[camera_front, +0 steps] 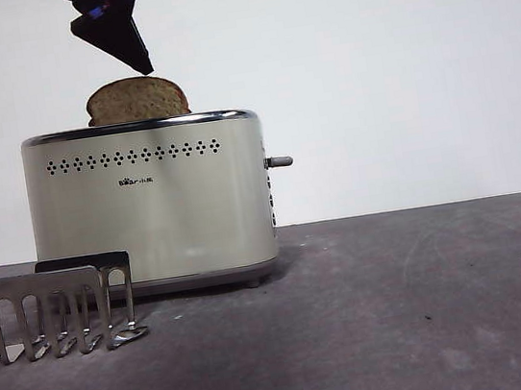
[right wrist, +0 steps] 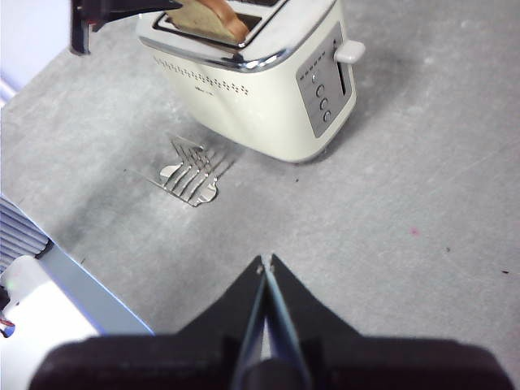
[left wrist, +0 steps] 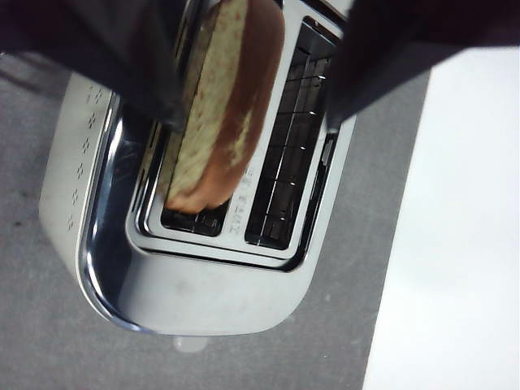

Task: Pick up a slice of bread from the rack,put the bread on the toaster,press the button

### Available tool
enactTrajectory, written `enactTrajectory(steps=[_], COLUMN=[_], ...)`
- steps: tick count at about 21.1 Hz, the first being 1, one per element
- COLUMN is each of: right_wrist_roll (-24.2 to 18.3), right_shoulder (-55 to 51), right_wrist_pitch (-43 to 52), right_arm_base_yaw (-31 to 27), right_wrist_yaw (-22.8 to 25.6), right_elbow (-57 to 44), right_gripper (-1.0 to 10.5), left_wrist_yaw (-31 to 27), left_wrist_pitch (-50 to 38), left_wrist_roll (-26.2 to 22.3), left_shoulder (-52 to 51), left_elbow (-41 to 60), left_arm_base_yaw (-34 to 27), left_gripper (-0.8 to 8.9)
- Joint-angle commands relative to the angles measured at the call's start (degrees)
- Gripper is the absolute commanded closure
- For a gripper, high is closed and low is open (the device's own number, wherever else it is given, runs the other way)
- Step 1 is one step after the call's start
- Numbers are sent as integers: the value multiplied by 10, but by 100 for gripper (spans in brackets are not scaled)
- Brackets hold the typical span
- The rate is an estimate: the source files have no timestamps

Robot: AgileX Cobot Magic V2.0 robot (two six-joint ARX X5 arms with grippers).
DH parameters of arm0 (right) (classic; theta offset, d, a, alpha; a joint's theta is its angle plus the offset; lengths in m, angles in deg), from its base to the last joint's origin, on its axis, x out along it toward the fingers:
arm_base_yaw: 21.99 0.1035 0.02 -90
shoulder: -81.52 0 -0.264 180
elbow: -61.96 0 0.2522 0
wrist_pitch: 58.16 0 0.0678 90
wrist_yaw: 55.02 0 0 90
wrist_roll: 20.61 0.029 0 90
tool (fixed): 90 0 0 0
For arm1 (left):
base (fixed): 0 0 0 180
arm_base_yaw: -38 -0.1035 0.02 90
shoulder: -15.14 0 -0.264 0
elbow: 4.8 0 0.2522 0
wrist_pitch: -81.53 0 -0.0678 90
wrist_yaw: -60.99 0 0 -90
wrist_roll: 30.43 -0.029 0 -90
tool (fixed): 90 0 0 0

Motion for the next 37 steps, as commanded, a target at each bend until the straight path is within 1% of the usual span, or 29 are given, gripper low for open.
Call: enactTrajectory(steps=[1, 4, 5, 7, 8, 9, 11, 15, 17, 19, 23, 29, 31, 34, 37], right_wrist_roll=[-5, 3, 15, 43, 61, 85, 131, 239, 283, 304, 307, 307, 307, 306, 302], right_shoulder=[14, 38, 52, 82, 100, 122, 167, 269, 323, 379, 444, 527, 551, 572, 589], right_wrist_pitch=[13, 50, 75, 127, 158, 196, 276, 462, 538, 570, 575, 575, 575, 575, 574], right_arm_base_yaw=[1, 2, 2, 5, 9, 17, 40, 82, 96, 103, 109, 116, 117, 119, 121], right_wrist_yaw=[-1, -2, -9, -48, -62, -61, -61, -61, -61, -59, -56, -54, -51, -30, -27], right_elbow=[0, 0, 0, 0, 0, 0, 0, 0, 3, 23, 66, 132, 149, 155, 155], right_gripper=[958, 958, 958, 959, 959, 959, 959, 959, 959, 959, 959, 959, 959, 959, 959], left_wrist_yaw=[-4, -12, -12, -11, -9, -9, 0, 52, 67, 77, 95, 103, 113, 113, 113], left_wrist_pitch=[-3, -10, -9, -1, 3, 8, 28, 73, 97, 120, 139, 148, 148, 148, 149], left_wrist_roll=[41, 80, 107, 170, 208, 242, 290, 368, 377, 386, 403, 403, 403, 405, 405], left_shoulder=[-7, -35, -50, -82, -102, -127, -174, -256, -285, -306, -322, -323, -323, -323, -323], left_elbow=[5, 4, 1, -10, -14, -14, -14, -14, -14, -14, -14, -14, -14, -14, -14], left_arm_base_yaw=[-1, 0, 0, 0, 0, 0, 0, 0, 0, 0, 0, 0, 0, 0, 0], left_gripper=[436, 436, 436, 436, 436, 436, 436, 436, 436, 436, 436, 436, 436, 436, 436])
